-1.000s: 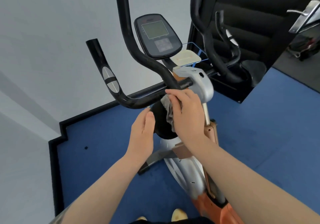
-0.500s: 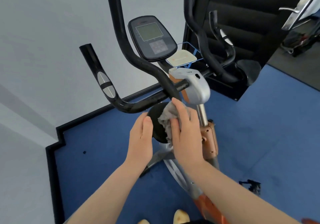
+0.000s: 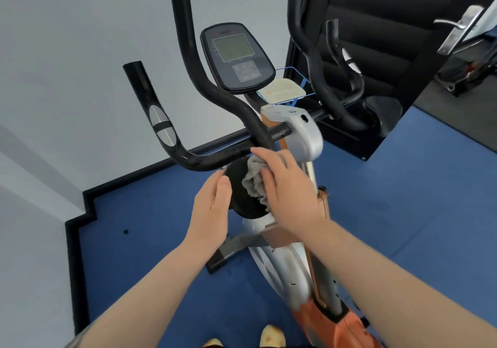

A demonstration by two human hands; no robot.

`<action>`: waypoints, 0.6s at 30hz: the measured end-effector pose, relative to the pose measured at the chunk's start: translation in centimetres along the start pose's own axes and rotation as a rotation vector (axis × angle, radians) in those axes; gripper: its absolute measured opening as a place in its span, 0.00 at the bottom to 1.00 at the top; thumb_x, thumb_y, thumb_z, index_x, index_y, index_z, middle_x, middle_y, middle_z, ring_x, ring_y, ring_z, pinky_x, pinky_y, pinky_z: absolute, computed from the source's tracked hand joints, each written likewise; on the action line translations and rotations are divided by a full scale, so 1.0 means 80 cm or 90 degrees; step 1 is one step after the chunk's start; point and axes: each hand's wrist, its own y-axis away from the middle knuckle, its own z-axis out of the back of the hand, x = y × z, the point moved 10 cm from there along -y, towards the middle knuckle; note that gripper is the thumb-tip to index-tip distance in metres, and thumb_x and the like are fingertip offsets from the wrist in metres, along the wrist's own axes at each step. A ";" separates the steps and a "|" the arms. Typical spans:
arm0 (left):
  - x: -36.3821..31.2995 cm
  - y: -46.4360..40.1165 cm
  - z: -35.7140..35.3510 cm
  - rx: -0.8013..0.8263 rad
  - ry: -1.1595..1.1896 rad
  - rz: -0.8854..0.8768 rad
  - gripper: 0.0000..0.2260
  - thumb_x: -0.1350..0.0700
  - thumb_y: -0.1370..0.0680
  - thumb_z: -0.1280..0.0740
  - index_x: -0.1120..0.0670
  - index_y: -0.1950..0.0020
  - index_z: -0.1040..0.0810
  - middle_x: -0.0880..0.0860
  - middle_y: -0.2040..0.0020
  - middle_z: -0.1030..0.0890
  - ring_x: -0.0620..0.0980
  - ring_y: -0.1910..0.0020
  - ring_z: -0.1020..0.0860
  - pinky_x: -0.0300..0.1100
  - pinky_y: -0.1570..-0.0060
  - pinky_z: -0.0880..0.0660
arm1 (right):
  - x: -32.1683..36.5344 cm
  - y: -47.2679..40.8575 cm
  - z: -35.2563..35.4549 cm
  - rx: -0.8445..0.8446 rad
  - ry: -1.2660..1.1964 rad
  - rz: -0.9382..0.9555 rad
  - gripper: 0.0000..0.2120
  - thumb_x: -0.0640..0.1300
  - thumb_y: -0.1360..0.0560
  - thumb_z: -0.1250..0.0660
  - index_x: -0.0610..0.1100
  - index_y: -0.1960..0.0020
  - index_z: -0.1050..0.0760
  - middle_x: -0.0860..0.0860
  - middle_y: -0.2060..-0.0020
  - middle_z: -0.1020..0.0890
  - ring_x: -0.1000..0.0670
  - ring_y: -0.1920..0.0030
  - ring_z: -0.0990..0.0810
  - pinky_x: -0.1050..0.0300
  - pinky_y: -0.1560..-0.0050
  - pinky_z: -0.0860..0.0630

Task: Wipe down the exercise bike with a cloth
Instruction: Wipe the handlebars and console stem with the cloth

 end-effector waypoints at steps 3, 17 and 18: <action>-0.002 0.001 0.000 -0.005 0.009 -0.004 0.18 0.49 0.20 0.48 0.51 0.41 0.21 0.52 0.47 0.18 0.50 0.45 0.22 0.45 0.42 0.24 | -0.005 0.006 0.000 0.023 -0.078 -0.002 0.19 0.45 0.18 0.45 0.53 0.28 0.34 0.52 0.42 0.28 0.54 0.48 0.25 0.54 0.50 0.24; -0.001 0.004 0.000 -0.028 0.024 0.009 0.19 0.48 0.20 0.48 0.55 0.44 0.21 0.54 0.49 0.18 0.53 0.48 0.22 0.51 0.44 0.24 | -0.002 0.033 -0.002 -0.164 -0.197 -0.117 0.13 0.43 0.20 0.39 0.50 0.37 0.26 0.53 0.44 0.28 0.59 0.43 0.28 0.70 0.42 0.34; -0.002 0.005 0.000 -0.032 0.027 0.007 0.18 0.49 0.20 0.48 0.53 0.44 0.21 0.52 0.49 0.18 0.51 0.47 0.21 0.49 0.44 0.24 | 0.001 0.039 -0.003 -0.167 -0.186 -0.110 0.14 0.43 0.20 0.39 0.50 0.35 0.27 0.52 0.43 0.29 0.58 0.42 0.29 0.70 0.41 0.34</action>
